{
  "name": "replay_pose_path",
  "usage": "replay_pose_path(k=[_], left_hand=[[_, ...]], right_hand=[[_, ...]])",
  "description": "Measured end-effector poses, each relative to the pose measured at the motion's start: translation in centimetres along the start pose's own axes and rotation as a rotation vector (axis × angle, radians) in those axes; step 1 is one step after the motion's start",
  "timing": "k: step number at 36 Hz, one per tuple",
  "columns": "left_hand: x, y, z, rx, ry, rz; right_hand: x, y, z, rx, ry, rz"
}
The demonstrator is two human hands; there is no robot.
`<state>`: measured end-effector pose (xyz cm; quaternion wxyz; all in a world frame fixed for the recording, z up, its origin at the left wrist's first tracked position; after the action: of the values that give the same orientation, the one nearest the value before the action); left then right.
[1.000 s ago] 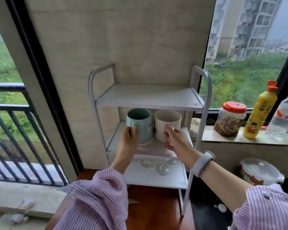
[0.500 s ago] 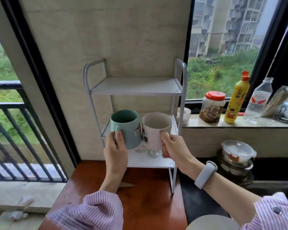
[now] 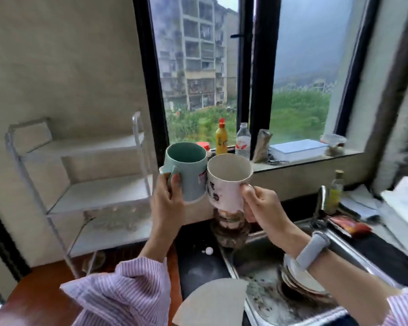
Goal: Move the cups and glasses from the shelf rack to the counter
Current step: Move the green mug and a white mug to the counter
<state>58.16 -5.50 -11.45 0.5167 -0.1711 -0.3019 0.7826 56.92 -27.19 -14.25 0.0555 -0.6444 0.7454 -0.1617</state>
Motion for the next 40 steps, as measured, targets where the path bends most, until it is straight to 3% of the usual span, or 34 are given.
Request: replay_pose_path(k=[11,16,32,40], left_hand=[[-27.2,14.5,14.6,-0.027,0.327,-0.492],[-37.4,22.3,23.2,-0.158,0.447,-0.663],[-63.0,49.6,42.1,-0.180,0.870,-1.233],[-75.0,59.4,48.9,-0.131,0.959,-1.406]], right_hand=[[32.8,13.1,-0.2,-0.102,0.264,0.593],[44.7,21.5,-1.8,-0.112,0.335,0.822],[72.6,44.7,-1.5,-0.323,0.471,1.392],[85.9,50.2,0.8,-0.453,0.453,1.536]])
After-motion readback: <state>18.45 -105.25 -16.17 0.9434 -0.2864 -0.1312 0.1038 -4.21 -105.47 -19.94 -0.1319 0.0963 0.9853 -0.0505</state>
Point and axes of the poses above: each hand's wrist, its own y-axis away from the middle knuckle, its own x-axis out of the back of the hand, z = x × y, the point moved 8 cm from there along -y, towards the middle knuckle, and after that the axes turned 5 degrees about y, right-handed, at the moved point
